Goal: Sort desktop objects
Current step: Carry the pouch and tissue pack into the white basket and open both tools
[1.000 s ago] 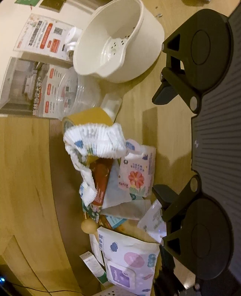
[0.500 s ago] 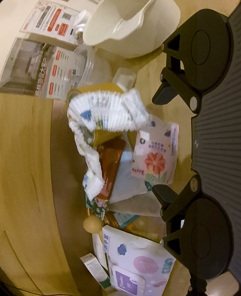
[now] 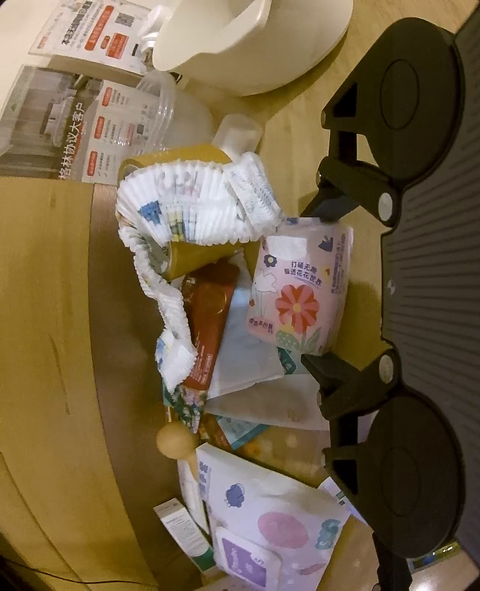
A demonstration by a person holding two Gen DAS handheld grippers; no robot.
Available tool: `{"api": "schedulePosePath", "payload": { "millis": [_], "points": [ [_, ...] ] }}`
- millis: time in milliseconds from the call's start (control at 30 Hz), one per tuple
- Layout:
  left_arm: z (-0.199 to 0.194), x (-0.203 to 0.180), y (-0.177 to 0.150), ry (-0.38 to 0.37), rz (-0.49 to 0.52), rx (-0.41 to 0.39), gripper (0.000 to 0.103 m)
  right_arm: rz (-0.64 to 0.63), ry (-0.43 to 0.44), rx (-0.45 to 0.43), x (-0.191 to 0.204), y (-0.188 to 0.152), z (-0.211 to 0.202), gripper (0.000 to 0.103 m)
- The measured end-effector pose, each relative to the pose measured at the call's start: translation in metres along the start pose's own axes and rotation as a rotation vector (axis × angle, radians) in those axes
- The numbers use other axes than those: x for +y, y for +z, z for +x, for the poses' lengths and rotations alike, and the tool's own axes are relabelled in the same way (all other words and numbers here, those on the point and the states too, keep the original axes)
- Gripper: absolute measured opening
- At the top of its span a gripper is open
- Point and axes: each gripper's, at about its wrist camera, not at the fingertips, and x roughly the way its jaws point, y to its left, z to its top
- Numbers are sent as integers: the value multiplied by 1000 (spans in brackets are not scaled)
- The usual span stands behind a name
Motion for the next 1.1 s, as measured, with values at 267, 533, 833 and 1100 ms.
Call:
{"api": "schedulePosePath", "payload": {
  "millis": [267, 533, 833, 1100],
  "points": [
    [-11, -2, 11, -1, 5, -41, 50, 13, 30, -32, 0, -7, -26, 74],
    [-26, 0, 21, 14, 28, -80, 50, -6, 57, -65, 11, -4, -53, 74],
    [-66, 35, 37, 54, -28, -140, 50, -57, 125, -133, 47, 23, -87, 74],
    [-128, 106, 54, 163, -109, -229, 50, -129, 255, -226, 117, 69, -122, 74]
  ]
}}
